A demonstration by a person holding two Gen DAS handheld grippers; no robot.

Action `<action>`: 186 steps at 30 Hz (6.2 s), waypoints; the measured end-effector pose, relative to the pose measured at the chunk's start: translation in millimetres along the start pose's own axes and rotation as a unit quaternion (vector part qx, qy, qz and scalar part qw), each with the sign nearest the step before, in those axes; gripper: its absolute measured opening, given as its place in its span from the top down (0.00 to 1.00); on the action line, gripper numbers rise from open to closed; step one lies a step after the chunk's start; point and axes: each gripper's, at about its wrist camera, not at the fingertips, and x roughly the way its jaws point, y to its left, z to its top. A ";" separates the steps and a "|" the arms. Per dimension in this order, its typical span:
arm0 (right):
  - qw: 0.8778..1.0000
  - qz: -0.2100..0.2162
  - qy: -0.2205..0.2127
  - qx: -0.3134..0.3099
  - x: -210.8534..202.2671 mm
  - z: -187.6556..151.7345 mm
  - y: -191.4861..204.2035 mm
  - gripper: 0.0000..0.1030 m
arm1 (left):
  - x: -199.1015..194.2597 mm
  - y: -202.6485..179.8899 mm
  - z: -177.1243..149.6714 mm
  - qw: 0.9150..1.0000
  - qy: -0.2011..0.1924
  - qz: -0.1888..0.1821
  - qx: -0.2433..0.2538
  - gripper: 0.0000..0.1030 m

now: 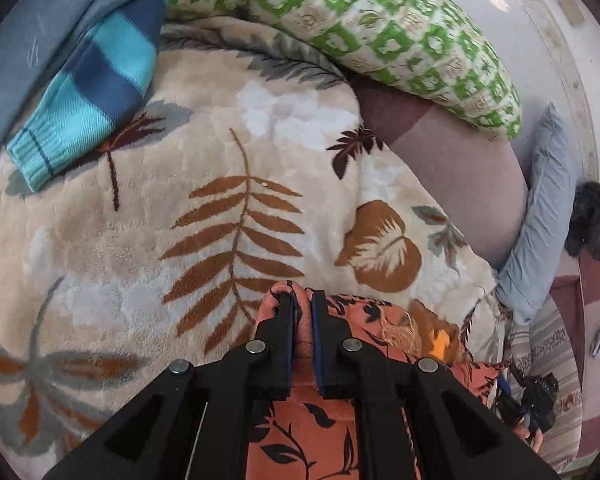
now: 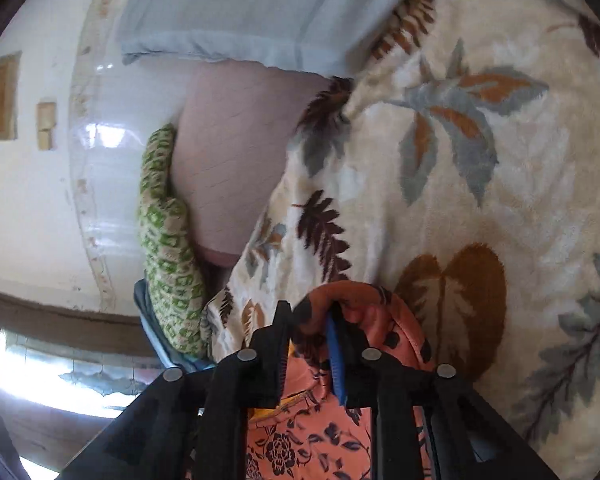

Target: Fold small clothes

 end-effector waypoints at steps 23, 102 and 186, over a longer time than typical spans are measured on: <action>0.888 -0.223 0.090 -0.391 111.1 -187.2 85.3 0.42 | -46.9 -7.2 -139.8 0.989 -0.129 0.070 0.032 0.22; 0.940 -0.138 0.001 -0.313 -13.0 -226.9 21.7 0.67 | -47.2 -23.1 -158.5 0.967 -0.068 0.199 0.141 0.20; 0.990 -0.113 -0.069 -0.053 -132.3 -206.5 -70.3 0.62 | -93.9 56.7 -210.9 0.991 -0.078 -0.033 -0.101 0.33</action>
